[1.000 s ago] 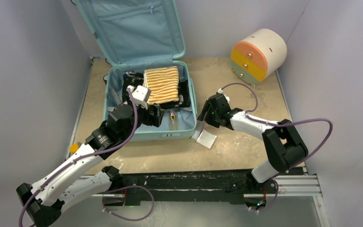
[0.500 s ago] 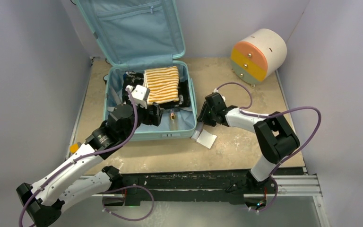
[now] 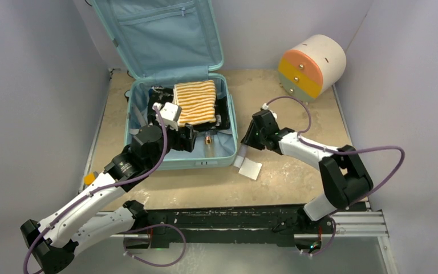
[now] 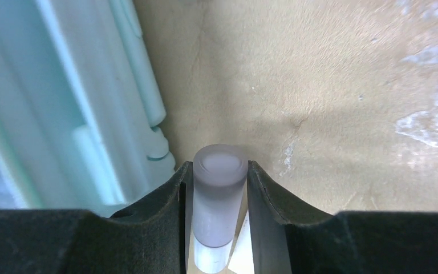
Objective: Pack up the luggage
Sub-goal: Pick up the makeup from the center of the board.
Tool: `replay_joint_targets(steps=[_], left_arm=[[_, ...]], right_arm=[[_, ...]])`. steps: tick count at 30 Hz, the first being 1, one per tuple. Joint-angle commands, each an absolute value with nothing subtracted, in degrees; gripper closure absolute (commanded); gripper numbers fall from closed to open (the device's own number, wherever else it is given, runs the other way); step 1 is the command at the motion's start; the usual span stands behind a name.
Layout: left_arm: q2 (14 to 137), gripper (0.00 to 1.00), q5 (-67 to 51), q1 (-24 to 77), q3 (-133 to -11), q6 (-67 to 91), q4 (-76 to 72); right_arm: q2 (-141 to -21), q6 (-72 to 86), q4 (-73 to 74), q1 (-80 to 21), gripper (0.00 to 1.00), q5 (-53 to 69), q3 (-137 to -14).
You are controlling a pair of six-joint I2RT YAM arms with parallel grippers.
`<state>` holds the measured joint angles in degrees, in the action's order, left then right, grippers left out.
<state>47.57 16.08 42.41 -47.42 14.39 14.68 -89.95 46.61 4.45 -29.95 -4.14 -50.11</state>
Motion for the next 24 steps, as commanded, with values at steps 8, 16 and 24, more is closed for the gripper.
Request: replay_joint_targets(steps=[8, 16, 24], left_arm=[[47.5, 0.18, 16.7, 42.4, -49.5, 15.5, 13.8], [47.7, 0.18, 16.1, 42.5, -49.3, 15.7, 13.6], [46.3, 0.18, 14.9, 42.5, -47.6, 16.1, 9.9]], right_arm=[[-76.5, 42.6, 11.3, -28.8, 0.87, -11.3, -50.0], [-63.7, 39.0, 18.5, -28.9, 1.00, -16.6, -51.0], [-52.1, 33.1, 23.8, -28.8, 1.00, -16.4, -54.8]])
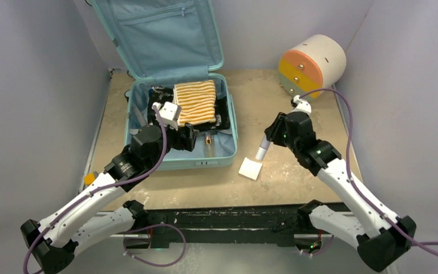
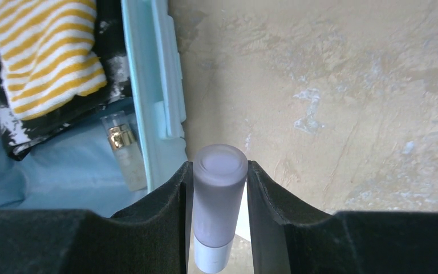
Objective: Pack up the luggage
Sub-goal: Pick up the makeup from the center of the board, then place the makeup in the luggage.
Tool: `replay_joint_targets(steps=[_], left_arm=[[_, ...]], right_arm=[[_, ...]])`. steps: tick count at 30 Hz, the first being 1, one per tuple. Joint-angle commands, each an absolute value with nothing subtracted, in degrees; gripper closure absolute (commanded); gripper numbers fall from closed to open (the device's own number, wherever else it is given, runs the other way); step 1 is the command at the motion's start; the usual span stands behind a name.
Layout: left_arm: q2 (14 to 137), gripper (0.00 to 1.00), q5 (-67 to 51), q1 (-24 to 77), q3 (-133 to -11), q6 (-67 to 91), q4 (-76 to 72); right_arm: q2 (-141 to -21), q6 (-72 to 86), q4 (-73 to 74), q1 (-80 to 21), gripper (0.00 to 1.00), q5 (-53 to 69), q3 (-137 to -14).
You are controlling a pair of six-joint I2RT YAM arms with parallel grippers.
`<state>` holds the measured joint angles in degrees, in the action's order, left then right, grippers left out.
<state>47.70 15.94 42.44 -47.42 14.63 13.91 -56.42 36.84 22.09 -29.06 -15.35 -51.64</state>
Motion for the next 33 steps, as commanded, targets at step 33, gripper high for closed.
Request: replay_joint_targets(steps=[33], left_arm=[[65.1, 0.16, -37.7, 42.5, -53.9, 19.3, -16.8]], right_arm=[[-45.3, 38.3, -16.1, -28.9, 1.00, 24.9, -47.1]])
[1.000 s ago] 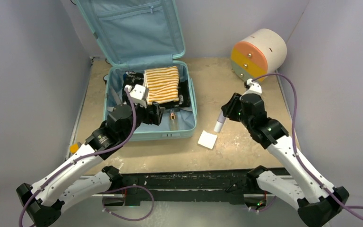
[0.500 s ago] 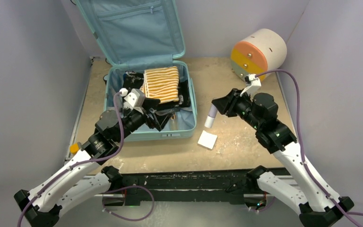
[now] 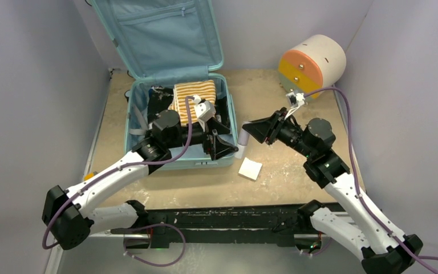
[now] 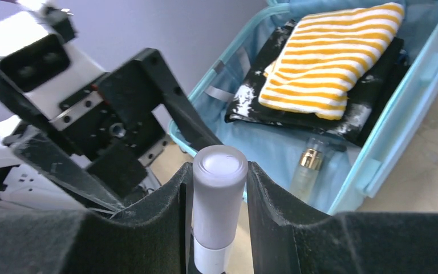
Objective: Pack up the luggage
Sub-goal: Place the makeup in the luggage.
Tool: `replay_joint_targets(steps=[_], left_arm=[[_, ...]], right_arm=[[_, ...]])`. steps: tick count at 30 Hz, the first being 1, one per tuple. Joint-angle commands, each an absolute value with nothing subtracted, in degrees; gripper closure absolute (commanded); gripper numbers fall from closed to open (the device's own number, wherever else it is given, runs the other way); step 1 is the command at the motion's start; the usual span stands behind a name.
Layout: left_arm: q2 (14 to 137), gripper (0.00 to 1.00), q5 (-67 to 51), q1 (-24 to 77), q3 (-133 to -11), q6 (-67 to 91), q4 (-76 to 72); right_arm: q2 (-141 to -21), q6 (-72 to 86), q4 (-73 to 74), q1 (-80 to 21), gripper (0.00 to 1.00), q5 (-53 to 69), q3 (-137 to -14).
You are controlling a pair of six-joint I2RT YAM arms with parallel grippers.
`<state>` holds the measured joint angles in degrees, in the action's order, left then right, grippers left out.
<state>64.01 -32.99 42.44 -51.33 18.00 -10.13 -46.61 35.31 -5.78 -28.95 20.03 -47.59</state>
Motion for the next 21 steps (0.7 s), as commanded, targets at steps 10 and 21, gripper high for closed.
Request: replay_joint_targets(steps=[10, 21], left_arm=[[71.0, 0.29, -41.8, 42.5, -55.1, 24.4, -23.7], [74.4, 1.00, -41.6, 42.6, -56.7, 25.4, -21.3]], right_arm=[[-47.3, 41.1, -21.4, -28.8, 1.00, 27.7, -45.0], [-47.5, 41.8, -23.9, -28.9, 1.00, 29.5, -43.3]])
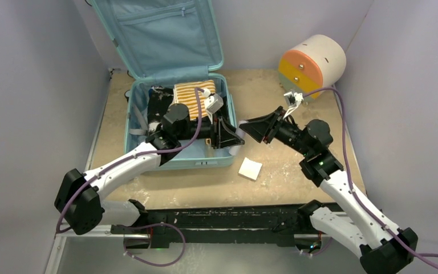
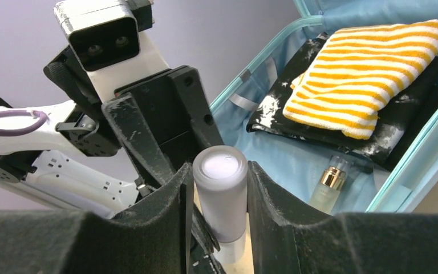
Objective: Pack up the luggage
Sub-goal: Place the makeup in the luggage.
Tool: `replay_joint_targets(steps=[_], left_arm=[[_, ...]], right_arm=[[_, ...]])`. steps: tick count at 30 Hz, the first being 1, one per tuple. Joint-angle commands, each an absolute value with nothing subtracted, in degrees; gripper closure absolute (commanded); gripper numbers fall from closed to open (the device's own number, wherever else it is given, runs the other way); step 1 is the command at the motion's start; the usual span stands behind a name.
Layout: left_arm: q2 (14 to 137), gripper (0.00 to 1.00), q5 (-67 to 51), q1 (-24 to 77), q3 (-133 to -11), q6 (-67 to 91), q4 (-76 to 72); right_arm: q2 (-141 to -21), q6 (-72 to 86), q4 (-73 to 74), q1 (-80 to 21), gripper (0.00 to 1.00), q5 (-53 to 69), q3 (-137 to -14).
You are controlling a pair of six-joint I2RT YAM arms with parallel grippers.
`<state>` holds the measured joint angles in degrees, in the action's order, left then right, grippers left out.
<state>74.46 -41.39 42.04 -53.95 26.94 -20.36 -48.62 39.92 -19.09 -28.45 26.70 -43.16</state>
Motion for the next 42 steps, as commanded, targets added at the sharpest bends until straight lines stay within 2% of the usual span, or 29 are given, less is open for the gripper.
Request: replay_joint_targets(steps=[1, 4, 5, 8, 14, 17, 23, 32, 42], left_arm=[[74.3, 1.00, -40.9, 42.6, -56.7, 25.0, -19.9], [73.0, 1.00, -37.9, 42.6, -56.4, 24.1, -16.5], [72.3, 1.00, -36.4, 42.6, -56.3, 23.5, -14.8], [69.2, 1.00, -26.9, 42.6, -57.4, 18.4, -3.4], [66.9, 1.00, 9.6, 42.3, -60.1, 7.4, 22.6], [68.6, 1.00, 21.4, 42.0, -60.5, 5.4, 28.1], [77.0, 1.00, 22.9, 39.1, -62.5, 9.4, 35.5], [85.5, 1.00, 18.1, 36.1, -64.6, 15.1, 30.7], [91.5, 1.00, 11.4, 36.2, -64.1, 28.2, 33.6]], right_arm=[[-47.2, 41.7, -23.5, -28.9, 0.92, 29.5, -43.3], [-46.2, 40.8, -21.2, -28.9, 0.43, 28.9, -43.6], [-45.9, 40.0, -18.9, -28.9, 0.31, 27.9, -44.2], [-43.4, 35.2, -7.6, -28.9, 0.13, 21.7, -47.2], [-37.9, 31.2, 9.6, -28.9, 0.11, 9.9, -47.7], [-36.9, 30.6, 12.8, -28.9, 0.12, 6.4, -44.8], [-36.6, 32.6, 13.1, -28.9, 0.14, 4.6, -38.9], [-41.1, 34.0, 8.9, -28.9, 0.16, 5.9, -34.0], [-43.2, 33.8, 8.9, -28.9, 0.16, 4.8, -31.7]])
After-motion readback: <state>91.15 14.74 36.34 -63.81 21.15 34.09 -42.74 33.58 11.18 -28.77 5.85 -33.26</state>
